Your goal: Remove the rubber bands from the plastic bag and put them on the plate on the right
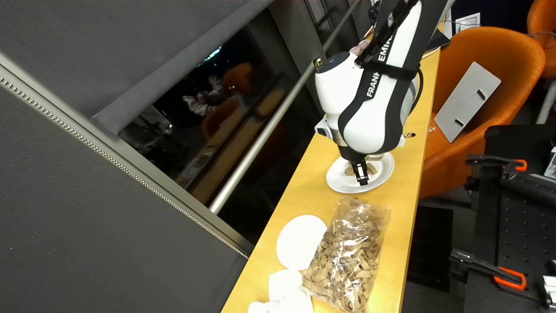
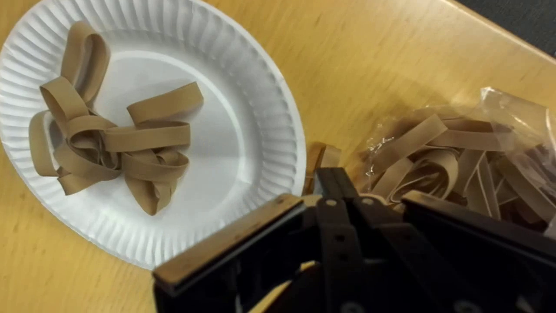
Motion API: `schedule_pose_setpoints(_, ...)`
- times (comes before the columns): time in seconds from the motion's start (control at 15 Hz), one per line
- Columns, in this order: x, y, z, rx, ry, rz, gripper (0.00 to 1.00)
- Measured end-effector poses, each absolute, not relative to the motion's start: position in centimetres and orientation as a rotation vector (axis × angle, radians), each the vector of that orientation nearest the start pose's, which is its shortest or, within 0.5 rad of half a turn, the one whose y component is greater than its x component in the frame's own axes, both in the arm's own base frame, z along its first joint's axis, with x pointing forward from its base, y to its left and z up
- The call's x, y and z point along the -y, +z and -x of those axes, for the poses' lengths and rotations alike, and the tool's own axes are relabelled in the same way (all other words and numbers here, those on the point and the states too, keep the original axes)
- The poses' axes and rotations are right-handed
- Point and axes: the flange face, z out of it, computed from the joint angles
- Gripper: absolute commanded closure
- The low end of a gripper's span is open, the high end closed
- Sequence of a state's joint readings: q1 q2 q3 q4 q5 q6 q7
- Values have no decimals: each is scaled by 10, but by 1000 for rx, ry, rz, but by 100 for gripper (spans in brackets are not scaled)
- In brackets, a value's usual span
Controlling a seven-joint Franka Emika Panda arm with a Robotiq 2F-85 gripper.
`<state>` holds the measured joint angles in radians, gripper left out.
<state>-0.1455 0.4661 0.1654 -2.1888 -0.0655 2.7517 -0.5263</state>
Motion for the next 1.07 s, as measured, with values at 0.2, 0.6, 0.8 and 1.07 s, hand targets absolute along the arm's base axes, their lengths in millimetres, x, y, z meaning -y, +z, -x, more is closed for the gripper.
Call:
schedule_pose_setpoints(0.2, -19, 182, -567, 925, -185, 2952, 100)
schedule_pose_setpoints(0.6, -22, 176, -568, 974, -227, 2894, 100)
schedule_pose_setpoints(0.8, -32, 168, -572, 1011, -232, 2859, 100)
schedule_pose_setpoints(1.07, -44, 156, -577, 1058, -267, 2781, 100)
